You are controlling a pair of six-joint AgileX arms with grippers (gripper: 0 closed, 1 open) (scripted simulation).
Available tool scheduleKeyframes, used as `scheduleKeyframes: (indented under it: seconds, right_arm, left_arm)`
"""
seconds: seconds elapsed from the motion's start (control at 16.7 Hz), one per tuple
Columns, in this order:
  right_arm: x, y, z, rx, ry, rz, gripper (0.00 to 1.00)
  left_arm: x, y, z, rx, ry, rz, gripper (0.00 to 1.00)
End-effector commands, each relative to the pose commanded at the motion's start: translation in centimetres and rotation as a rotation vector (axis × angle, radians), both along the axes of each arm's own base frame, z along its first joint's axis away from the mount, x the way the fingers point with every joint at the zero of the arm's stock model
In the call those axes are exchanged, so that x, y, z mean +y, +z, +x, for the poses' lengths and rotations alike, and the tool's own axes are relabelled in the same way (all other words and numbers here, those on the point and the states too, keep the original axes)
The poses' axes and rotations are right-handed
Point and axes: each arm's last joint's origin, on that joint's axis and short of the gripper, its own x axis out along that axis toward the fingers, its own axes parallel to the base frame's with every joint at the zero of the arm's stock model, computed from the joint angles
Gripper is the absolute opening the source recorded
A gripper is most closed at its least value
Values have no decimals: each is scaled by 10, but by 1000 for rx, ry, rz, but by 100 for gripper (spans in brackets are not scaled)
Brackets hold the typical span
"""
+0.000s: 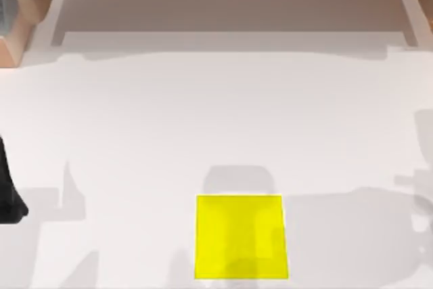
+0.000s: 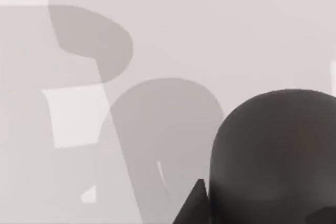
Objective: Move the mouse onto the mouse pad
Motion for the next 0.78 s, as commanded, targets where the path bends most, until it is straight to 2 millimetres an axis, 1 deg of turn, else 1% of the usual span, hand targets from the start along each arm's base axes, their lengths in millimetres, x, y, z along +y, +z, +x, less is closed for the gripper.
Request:
scheduleKeyframes:
  seconds: [0.18,0.3,0.42,0.66,0.78]
  right_arm:
    - [0,32,-4,13,-1,0,0]
    - [0,47,-7,2,-1,0,0]
    - [0,50,-8,-2,-1,0,0]
    - [0,48,-7,3,-1,1,0]
    - [7,47,-4,9,54,10,0]
  left_arm:
    - [0,0,0,0,0,0,100]
    - [0,0,0,0,0,0,100]
    - [0,0,0,0,0,0,100]
    - [0,0,0,0,0,0,100]
    - [0,0,0,0,0,0,100]
